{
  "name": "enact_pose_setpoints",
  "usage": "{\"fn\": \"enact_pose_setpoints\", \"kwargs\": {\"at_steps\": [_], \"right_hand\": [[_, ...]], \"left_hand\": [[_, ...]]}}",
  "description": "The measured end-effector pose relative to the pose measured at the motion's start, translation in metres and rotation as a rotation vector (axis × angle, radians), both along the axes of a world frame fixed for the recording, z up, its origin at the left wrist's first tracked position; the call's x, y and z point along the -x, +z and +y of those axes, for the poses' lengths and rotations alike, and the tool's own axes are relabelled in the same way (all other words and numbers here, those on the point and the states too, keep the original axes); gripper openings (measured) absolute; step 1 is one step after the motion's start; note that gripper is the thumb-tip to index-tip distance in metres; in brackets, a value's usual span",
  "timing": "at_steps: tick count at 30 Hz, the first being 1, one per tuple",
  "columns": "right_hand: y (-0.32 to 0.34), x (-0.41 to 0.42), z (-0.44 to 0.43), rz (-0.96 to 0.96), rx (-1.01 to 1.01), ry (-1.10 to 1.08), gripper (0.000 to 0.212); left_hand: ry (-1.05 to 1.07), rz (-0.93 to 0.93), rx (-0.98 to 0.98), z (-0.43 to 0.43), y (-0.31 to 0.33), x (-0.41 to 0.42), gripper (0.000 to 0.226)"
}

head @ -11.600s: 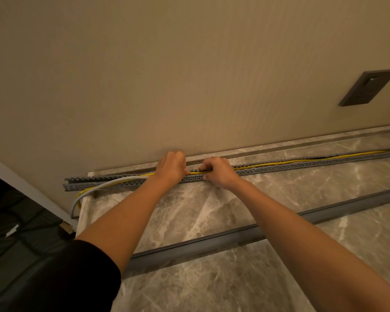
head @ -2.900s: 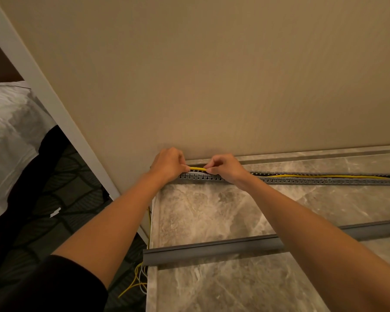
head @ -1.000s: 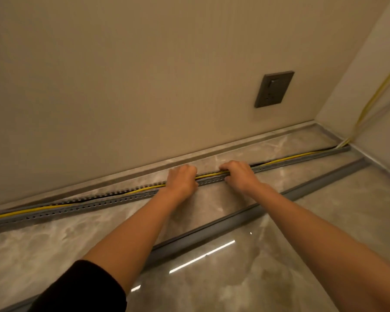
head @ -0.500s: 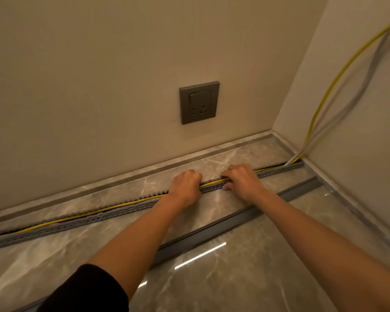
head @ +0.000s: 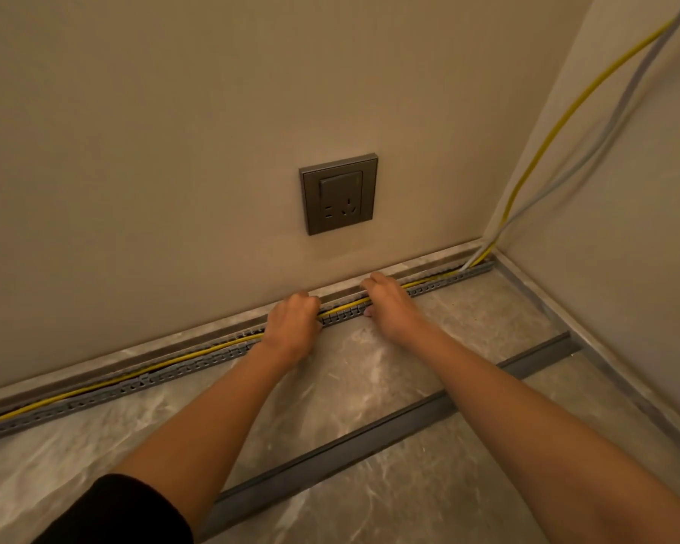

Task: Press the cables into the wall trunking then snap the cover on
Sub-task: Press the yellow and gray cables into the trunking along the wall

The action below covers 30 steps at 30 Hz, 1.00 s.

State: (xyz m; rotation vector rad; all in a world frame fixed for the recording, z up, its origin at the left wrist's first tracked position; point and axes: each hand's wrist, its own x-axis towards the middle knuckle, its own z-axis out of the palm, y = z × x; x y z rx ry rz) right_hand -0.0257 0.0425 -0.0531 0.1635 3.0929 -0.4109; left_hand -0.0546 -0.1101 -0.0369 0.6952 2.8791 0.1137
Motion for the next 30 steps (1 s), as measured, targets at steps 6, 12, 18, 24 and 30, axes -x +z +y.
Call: {"fn": "enact_pose_setpoints", "kwargs": {"at_steps": [6,12,18,24,30], "right_hand": [[-0.001,0.005,0.016,0.033,0.177,-0.089,0.036],[0.009,-0.014,0.068,0.309,0.277,-0.505,0.03],[0.011,-0.007,0.147,0.323,0.373,-0.833,0.044],[-0.001,0.008,0.181,0.226,0.328,-0.605,0.032],[0.0,0.014,0.181,0.235,0.482,-0.572,0.02]], "left_hand": [[-0.022,0.016,-0.016,0.017,-0.001,0.007,0.029],[-0.108,-0.028,-0.063,0.058,0.0,0.004,0.033],[-0.14,-0.04,-0.087,0.121,-0.001,0.008,0.034],[-0.18,-0.046,-0.05,0.173,-0.001,0.011,0.037],[-0.201,-0.004,0.021,0.18,0.001,0.014,0.033]]}}
